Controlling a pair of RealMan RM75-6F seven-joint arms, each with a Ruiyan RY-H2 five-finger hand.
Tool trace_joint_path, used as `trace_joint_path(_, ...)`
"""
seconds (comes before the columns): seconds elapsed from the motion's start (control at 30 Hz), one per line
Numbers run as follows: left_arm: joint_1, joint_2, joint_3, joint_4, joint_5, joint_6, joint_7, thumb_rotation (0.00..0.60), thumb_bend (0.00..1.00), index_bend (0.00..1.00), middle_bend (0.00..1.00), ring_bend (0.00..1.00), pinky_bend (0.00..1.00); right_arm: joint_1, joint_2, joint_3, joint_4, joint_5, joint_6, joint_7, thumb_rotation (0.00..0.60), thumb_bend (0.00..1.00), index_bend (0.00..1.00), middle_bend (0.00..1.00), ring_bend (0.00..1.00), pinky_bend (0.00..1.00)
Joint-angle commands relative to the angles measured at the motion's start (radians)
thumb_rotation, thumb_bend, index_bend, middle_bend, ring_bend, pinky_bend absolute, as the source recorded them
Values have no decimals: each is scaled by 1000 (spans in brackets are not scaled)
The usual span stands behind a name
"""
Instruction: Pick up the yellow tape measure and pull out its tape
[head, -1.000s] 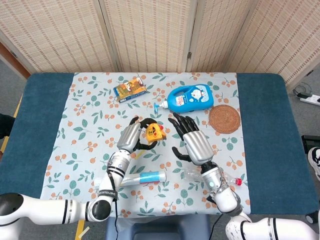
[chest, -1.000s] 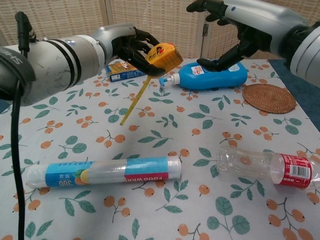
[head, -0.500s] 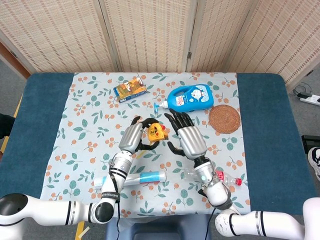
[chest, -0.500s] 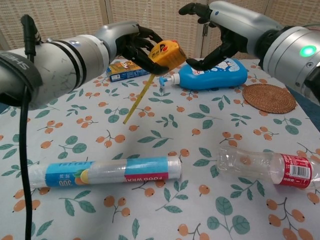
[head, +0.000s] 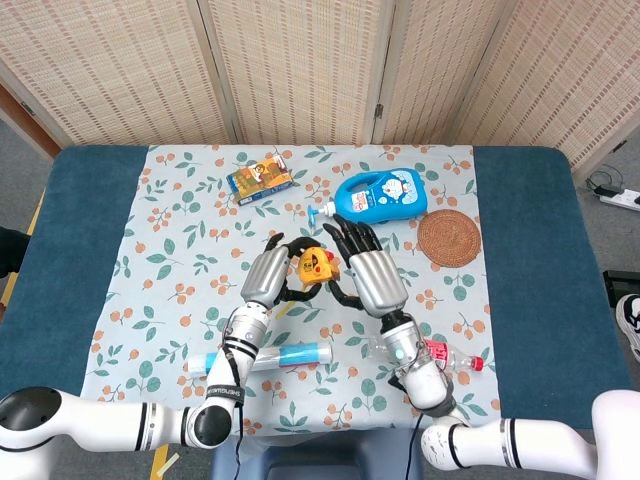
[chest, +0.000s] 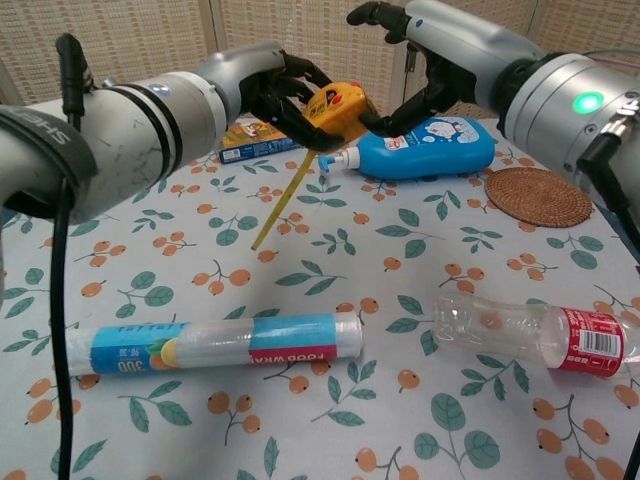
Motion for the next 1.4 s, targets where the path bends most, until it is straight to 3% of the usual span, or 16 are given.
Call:
trace_joint_path(0.03, 1, -1, 1, 2, 1, -1, 0, 600, 376, 508, 468, 331, 69, 2, -2, 1, 3, 2, 3, -1, 600, 414, 0, 0, 0, 0)
trace_joint_path(0.7, 20, -15, -2, 64, 21, -23, -38, 600, 376, 510, 467, 326, 71, 8, -8, 20, 21, 16, 66, -18, 600, 416, 5, 0, 24, 0)
trace_joint_path(1.17, 26, -18, -12, 69, 44, -25, -49, 600, 377, 511, 468, 323, 74, 23, -14, 44, 4, 93, 64, -40, 600, 434, 383, 143, 99, 0)
trace_joint_path(1.4, 31, -16, -10, 73, 50, -27, -50, 600, 377, 514, 468, 320, 74, 28, -9, 47, -5, 113, 63, -41, 600, 520, 446, 177, 132, 0)
